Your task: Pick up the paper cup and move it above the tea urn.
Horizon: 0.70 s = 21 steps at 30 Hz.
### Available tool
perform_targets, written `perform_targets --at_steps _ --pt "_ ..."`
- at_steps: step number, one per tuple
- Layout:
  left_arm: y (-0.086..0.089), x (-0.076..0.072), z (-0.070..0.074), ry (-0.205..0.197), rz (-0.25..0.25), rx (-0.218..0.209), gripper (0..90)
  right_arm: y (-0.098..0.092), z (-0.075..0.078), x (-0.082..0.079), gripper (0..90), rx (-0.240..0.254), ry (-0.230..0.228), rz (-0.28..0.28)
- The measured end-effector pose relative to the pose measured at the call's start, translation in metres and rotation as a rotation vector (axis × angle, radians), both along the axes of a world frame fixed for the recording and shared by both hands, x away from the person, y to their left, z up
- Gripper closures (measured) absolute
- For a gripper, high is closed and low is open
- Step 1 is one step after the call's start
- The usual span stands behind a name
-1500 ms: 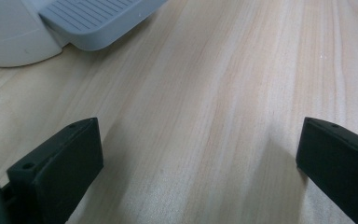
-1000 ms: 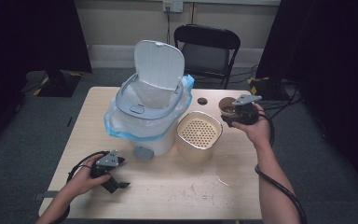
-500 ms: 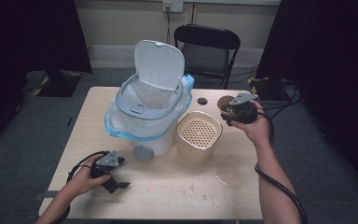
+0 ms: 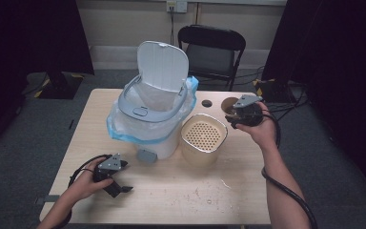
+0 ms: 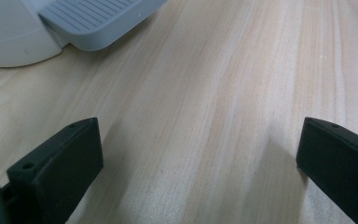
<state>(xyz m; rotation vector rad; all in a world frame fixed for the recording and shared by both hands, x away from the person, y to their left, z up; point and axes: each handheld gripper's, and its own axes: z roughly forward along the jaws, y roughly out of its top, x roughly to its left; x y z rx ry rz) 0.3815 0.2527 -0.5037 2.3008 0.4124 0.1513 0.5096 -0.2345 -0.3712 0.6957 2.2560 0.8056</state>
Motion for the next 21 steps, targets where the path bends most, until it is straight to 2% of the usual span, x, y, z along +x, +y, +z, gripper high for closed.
perform_targets --at_steps 2,6,21 --pt "0.0 0.0 0.0 0.0 0.0 0.0 0.0 0.0009 0.0001 -0.0009 33.5 -0.025 -0.006 0.013" --pt "0.0 0.0002 0.0 -0.001 -0.002 0.0 0.0 0.0025 0.0016 -0.0028 33.5 -0.04 -0.016 0.015" --pt "0.0001 0.0001 0.0001 -0.004 0.0 0.002 0.0 0.0073 0.0097 -0.0043 33.6 -0.035 -0.043 0.041"
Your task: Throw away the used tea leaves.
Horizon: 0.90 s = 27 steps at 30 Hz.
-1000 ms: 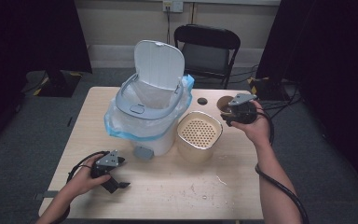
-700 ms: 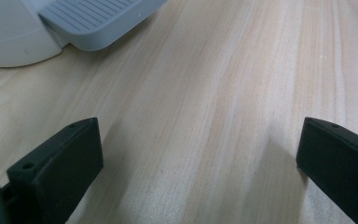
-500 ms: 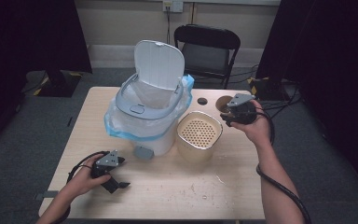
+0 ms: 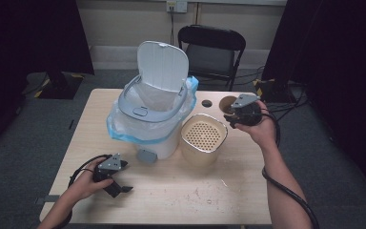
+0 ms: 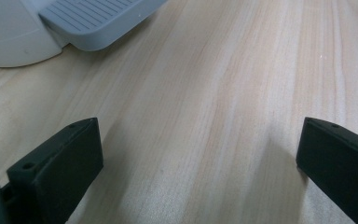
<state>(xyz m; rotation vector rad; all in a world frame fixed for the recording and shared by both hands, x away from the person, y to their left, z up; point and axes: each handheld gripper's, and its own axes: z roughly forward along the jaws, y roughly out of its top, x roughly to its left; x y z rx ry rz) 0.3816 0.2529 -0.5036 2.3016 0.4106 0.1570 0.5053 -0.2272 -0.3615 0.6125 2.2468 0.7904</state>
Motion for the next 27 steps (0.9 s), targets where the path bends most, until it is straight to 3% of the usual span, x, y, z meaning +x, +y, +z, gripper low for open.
perform_targets --at_steps 6,13,22,27 --pt "0.0 0.0 0.0 0.0 0.001 -0.001 0.0 0.002 0.004 -0.002 33.6 -0.017 -0.004 0.009" --pt "0.0 0.0 0.0 0.0 0.001 -0.002 0.0 0.003 0.011 -0.004 33.8 -0.05 -0.046 0.007" --pt "0.0 0.0 0.0 0.0 0.001 -0.002 0.0 0.003 0.016 -0.006 33.8 -0.049 -0.052 0.009" --pt "0.0 0.0 0.0 0.0 0.002 -0.002 0.0 0.007 0.017 -0.008 33.9 -0.085 -0.076 0.019"
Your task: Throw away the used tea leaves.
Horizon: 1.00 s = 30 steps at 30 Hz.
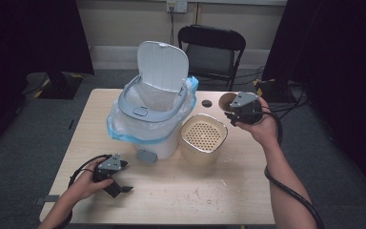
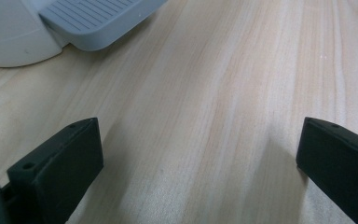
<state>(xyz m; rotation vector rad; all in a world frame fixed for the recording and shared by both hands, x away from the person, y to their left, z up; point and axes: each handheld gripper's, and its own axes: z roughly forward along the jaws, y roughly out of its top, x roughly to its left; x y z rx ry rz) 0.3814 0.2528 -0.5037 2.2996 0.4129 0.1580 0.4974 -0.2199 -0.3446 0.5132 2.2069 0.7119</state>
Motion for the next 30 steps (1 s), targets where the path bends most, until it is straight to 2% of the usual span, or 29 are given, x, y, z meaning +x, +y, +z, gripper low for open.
perform_targets --at_steps 6,11,13,14,15,17,20,22,25,26,27,30 --pt "0.0 0.0 0.0 0.0 0.002 -0.001 0.0 0.006 0.0 -0.003 34.0 -0.052 -0.043 0.008" --pt "0.0 0.0 0.0 0.0 0.002 0.0 0.0 0.011 0.002 -0.004 34.1 -0.12 -0.083 0.03" --pt "0.0 0.0 0.0 0.0 0.002 0.0 0.0 0.012 0.003 -0.005 34.2 -0.129 -0.09 0.033" --pt "0.0 0.0 0.0 0.0 0.002 0.001 0.0 0.013 0.004 -0.006 34.2 -0.153 -0.105 0.042" --pt "0.0 0.0 0.0 0.0 0.002 0.001 0.0 0.013 0.004 -0.006 34.2 -0.153 -0.105 0.042" --pt "0.0 0.0 0.0 0.0 0.002 0.0 0.0 0.016 0.006 -0.007 34.3 -0.197 -0.137 0.048" --pt "0.0 0.0 0.0 0.0 0.002 0.0 0.0 0.018 0.007 -0.009 34.3 -0.22 -0.153 0.051" --pt "0.0 0.0 0.0 0.0 0.003 0.0 0.0 0.022 0.008 -0.011 34.3 -0.254 -0.172 0.067" --pt "0.0 0.0 0.0 0.0 0.003 -0.001 0.0 0.023 0.009 -0.012 34.3 -0.247 -0.171 0.067" --pt "0.0 0.0 0.0 0.0 0.003 0.001 0.0 0.025 0.01 -0.013 34.3 -0.278 -0.189 0.072" --pt "0.0 0.0 0.0 0.0 0.003 0.001 0.0 0.025 0.01 -0.013 34.3 -0.278 -0.189 0.072" --pt "0.0 0.0 0.0 0.0 0.002 0.0 0.0 0.029 0.011 -0.016 34.4 -0.334 -0.214 0.088"
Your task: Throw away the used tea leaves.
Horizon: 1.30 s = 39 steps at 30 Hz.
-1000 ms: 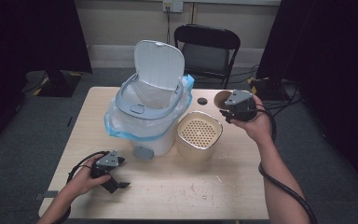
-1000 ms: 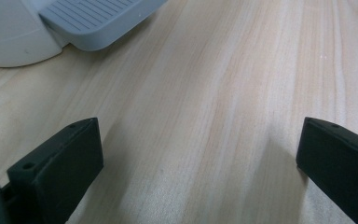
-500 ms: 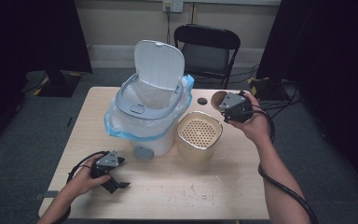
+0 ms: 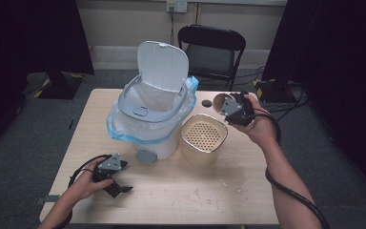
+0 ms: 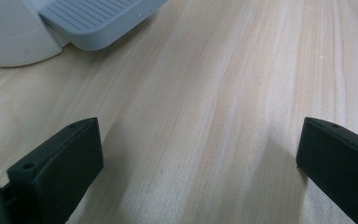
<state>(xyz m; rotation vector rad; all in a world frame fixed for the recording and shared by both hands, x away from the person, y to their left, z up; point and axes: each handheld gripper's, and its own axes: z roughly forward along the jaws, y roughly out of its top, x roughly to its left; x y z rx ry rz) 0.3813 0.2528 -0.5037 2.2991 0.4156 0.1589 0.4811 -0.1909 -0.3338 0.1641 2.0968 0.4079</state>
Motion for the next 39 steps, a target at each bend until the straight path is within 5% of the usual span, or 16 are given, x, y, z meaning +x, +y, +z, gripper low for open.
perform_targets --at_steps 15,21,29,31,32,34,35,36,39 --pt "0.0 0.0 0.0 0.0 0.001 -0.001 0.0 0.008 0.006 -0.007 34.4 -0.119 -0.078 0.028" --pt "0.0 0.0 0.0 0.0 0.0 0.0 0.0 0.016 0.001 -0.012 34.4 -0.223 -0.113 0.052" --pt "0.0 0.0 0.0 0.001 0.001 0.001 0.0 0.024 0.002 -0.018 34.5 -0.35 -0.218 0.049" --pt "0.0 0.0 0.0 0.001 0.0 0.0 0.0 0.027 0.001 -0.021 34.6 -0.464 -0.298 0.07" --pt "0.0 0.0 0.0 0.001 0.0 0.0 0.0 0.027 0.001 -0.021 34.6 -0.464 -0.298 0.07" --pt "0.0 0.0 0.0 0.002 0.0 0.001 0.0 0.032 -0.004 -0.028 34.6 -0.604 -0.396 0.129" --pt "0.0 0.0 0.0 0.002 0.0 0.001 0.0 0.032 -0.004 -0.028 34.6 -0.604 -0.396 0.129" --pt "0.0 0.0 0.0 0.002 0.0 0.0 0.0 0.037 -0.009 -0.034 34.6 -0.701 -0.466 0.164" --pt "0.0 0.0 0.0 0.001 0.0 0.0 0.0 0.042 -0.011 -0.037 34.6 -0.761 -0.507 0.19"
